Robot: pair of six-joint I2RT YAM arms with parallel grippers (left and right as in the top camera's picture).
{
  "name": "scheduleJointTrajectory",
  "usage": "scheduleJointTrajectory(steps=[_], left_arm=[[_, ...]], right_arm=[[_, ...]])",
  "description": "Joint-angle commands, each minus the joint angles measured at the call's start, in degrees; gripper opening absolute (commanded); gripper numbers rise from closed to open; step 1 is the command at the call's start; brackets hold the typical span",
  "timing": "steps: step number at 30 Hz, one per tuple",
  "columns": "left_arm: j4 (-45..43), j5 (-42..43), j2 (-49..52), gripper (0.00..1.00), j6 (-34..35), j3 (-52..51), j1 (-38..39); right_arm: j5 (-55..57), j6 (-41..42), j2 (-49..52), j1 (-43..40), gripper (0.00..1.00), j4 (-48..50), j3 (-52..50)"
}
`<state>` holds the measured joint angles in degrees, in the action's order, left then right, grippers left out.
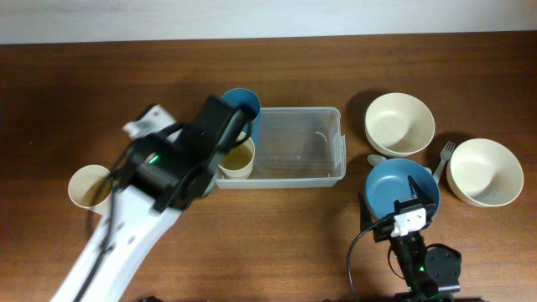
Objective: Pack container
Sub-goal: 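Move the left gripper left over the second beige cup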
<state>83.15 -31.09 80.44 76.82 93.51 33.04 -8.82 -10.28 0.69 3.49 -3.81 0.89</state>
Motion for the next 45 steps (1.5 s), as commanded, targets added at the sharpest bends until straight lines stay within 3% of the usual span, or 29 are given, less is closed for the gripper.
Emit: scheduleJointTrajectory(steps=[1, 3, 8, 16, 21, 24, 30, 33, 38, 41, 45], left_arm=[[8.02, -12.2, -5.44, 0.59, -2.58, 1.03, 0.2], [13.66, -14.88, -6.95, 0.59, -2.67, 1.03, 0.2], [13.53, -14.8, -8.79, 0.64, -18.32, -1.4, 0.2], [13.31, -25.46, -5.79, 0.69, -21.18, -5.03, -0.07], [11.78, -24.11, -3.82, 0.73, -21.2, -8.28, -3.69], [10.27, -19.43, -2.38, 0.79, -22.91, -9.57, -7.37], [-2.29, 3.41, -1.05, 0.79, -49.72, -9.86, -15.8], [-4.61, 9.94, -1.05, 0.79, -55.39, -9.86, -19.71], [-4.04, 13.03, -1.05, 0.82, -55.82, -9.86, -28.13], [-3.04, 13.86, -1.05, 0.82, -52.48, -9.86, -34.45], [-2.38, 17.42, -1.07, 0.72, -51.32, -9.86, -42.82]], right_arm=[[0.48, 0.2, -0.48, 0.26, 0.99, -0.22, -0.39], [0.46, 0.2, -0.48, 0.26, 0.99, -0.22, -0.39], [0.48, 0.2, -0.48, 0.26, 0.99, -0.22, -0.39], [0.48, 0.2, -0.48, 0.26, 0.99, -0.22, -0.39], [0.46, 0.2, -0.48, 0.26, 0.99, -0.2, -0.39], [0.48, 0.2, -0.48, 0.26, 0.99, -0.22, -0.39], [0.46, 0.2, -0.48, 0.26, 0.99, -0.22, -0.39], [0.48, 0.2, -0.48, 0.26, 0.99, -0.22, -0.39], [0.48, 0.2, -0.48, 0.26, 0.99, -0.22, -0.39], [0.48, 0.2, -0.48, 0.26, 0.99, -0.22, -0.39], [0.46, 0.2, -0.48, 0.26, 0.99, -0.22, -0.39]])
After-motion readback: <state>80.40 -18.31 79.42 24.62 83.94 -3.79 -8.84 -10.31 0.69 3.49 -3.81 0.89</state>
